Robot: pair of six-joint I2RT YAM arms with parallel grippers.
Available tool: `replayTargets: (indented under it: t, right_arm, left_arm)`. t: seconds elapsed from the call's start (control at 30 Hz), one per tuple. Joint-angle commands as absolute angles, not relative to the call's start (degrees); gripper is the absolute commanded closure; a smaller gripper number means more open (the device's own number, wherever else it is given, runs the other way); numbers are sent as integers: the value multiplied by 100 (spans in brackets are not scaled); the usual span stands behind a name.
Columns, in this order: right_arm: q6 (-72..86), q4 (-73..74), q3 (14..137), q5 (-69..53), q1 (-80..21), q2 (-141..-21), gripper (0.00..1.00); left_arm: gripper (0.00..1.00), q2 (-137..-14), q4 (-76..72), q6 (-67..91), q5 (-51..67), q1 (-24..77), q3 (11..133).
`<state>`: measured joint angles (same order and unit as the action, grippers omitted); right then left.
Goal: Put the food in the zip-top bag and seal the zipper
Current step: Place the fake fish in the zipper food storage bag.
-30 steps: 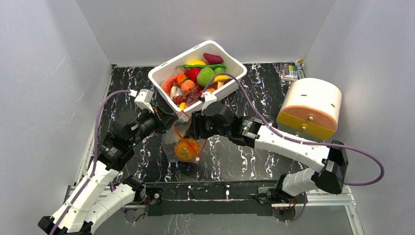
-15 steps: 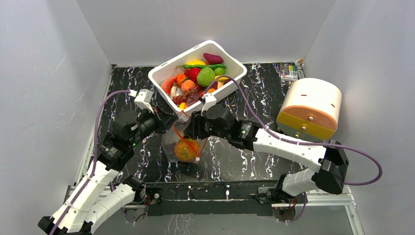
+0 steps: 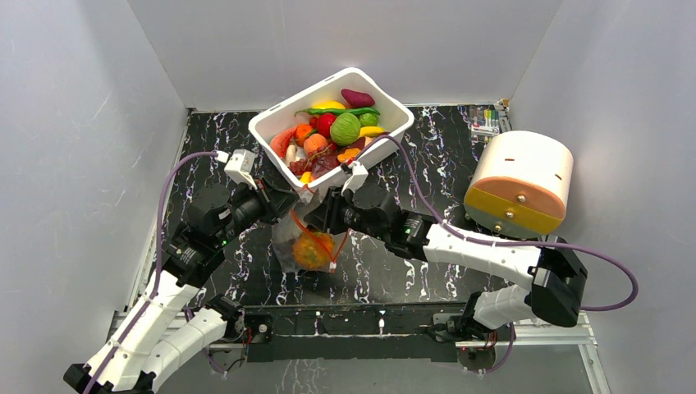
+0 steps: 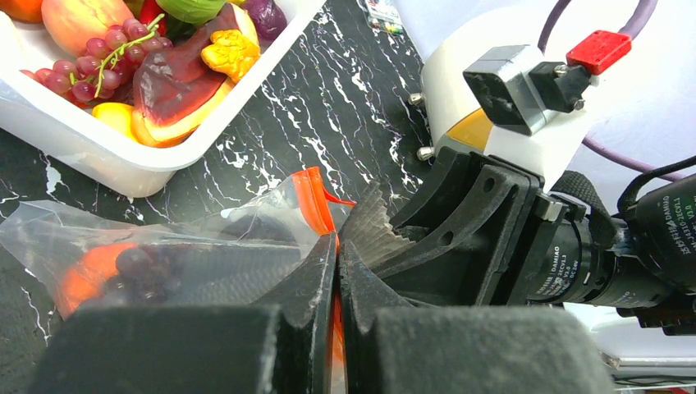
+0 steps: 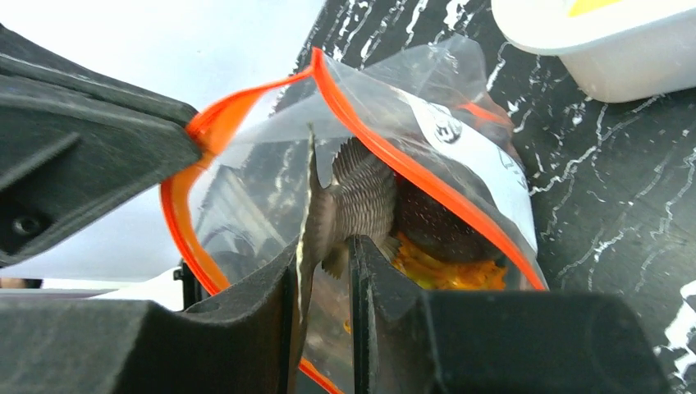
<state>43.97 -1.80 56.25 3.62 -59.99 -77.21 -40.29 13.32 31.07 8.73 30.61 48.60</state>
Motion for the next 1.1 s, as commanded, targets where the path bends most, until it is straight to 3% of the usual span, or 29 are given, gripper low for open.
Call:
replayTargets:
  t: [0.0, 0.33, 0.57, 0.63, 0.8, 1.07]
  right_arm:
    - [4591, -1140, 5584, 256, -6012, -7758, 78]
    - [4710, -1383, 5456, 495, -6029, -7929, 79]
    - [4790, -1554, 5420, 595, -6051, -8061, 74]
    - [4779, -1645, 5401, 600, -6056, -8110, 77]
    - [4499, -1783, 5387, 520, -6056, -8130, 100]
    - [3702, -651, 5773, 560, -6057, -7542, 100]
  left_arm:
    - [100, -3929, 976, 3176, 1004, 3077, 4847]
    - [100, -3937, 958, 3185, 1015, 3079, 4863]
    - [100, -3935, 945, 3196, 1023, 3079, 4860]
    - [100, -3930, 934, 3210, 1035, 3084, 4846]
    - [100, -3887, 968, 3182, 993, 3084, 4809]
    - [100, -3828, 1099, 3032, 723, 3079, 4770]
